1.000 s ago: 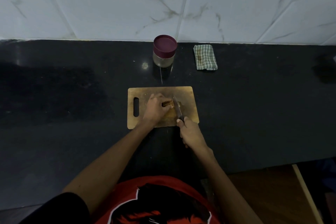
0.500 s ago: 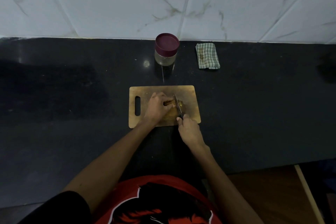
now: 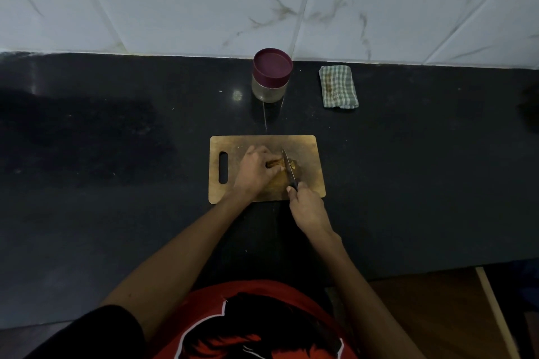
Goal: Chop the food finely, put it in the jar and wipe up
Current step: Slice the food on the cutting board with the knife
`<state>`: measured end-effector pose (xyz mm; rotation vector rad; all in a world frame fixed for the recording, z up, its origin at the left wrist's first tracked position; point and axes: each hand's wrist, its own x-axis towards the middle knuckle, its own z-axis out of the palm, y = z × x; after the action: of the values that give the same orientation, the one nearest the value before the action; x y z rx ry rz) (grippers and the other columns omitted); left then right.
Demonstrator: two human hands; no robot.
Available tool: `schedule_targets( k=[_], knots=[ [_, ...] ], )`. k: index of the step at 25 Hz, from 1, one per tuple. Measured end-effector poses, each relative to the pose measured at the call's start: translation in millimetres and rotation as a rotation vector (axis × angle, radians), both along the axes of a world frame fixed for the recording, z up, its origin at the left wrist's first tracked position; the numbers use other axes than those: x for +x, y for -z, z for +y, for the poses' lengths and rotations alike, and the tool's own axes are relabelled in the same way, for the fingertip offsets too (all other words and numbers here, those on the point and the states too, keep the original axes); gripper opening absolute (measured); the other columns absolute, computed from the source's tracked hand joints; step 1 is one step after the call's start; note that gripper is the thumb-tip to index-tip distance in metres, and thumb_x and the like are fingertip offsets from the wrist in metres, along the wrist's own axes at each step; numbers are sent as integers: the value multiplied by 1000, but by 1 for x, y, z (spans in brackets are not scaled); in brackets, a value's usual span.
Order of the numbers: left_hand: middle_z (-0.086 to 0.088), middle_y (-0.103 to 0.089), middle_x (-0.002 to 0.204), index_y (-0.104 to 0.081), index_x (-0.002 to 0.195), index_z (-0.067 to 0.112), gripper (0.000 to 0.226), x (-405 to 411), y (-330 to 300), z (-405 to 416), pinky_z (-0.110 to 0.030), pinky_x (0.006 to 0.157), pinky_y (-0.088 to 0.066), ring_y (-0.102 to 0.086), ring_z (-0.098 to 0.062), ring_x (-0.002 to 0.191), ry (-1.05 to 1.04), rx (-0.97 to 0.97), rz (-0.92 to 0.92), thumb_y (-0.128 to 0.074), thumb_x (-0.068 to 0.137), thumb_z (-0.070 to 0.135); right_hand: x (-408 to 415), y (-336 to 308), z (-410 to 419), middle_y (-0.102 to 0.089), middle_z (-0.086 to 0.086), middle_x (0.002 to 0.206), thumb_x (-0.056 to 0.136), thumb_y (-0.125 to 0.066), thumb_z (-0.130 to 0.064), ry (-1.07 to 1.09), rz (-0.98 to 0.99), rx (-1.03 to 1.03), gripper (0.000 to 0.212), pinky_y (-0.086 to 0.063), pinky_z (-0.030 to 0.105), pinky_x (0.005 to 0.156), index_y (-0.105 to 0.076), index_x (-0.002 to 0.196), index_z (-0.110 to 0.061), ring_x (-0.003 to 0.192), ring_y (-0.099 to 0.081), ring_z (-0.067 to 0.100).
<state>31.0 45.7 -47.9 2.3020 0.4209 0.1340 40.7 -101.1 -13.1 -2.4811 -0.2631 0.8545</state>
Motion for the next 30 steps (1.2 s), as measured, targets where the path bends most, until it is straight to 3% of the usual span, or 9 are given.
schedule_targets(
  k=[7,14,18,22,30],
  knots=[
    [1,-60,107,-67,113,15,29,-1,0,1,-20,85,-36,-44,-11,100,11,-4,9,-68,84,19,0,2,0,-60,3,94,105,-37,-32,11,3,23,20,-54,40,75,-50,111,-17,84,-62,18],
    [1,-61,107,-67,113,15,30,1,1,1,-21,85,-38,-42,-9,96,8,11,-11,-68,84,18,-4,4,8,-60,3,94,105,-37,-29,-42,-112,-103,21,-47,33,66,-48,114,-14,83,-60,16],
    [1,-62,106,-68,112,16,29,2,2,1,-15,82,-30,-39,-6,94,-7,13,-19,-69,83,18,-5,5,14,-61,5,94,106,-37,-27,-41,-149,-125,20,-43,30,61,-47,112,-12,79,-59,16],
    [0,-62,107,-67,112,15,27,2,2,1,-16,83,-30,-39,-6,96,7,23,-24,-66,85,17,8,4,24,-64,9,100,105,-37,-26,-49,-143,-125,22,-54,38,72,-49,114,-10,86,-64,21],
    [-1,-61,108,-66,115,13,29,2,3,-1,-19,84,-33,-41,-10,98,-6,29,-18,-65,86,19,4,3,19,-62,7,99,105,-38,-26,-73,-101,-147,20,-53,37,71,-48,113,-11,86,-63,20]
  ],
)
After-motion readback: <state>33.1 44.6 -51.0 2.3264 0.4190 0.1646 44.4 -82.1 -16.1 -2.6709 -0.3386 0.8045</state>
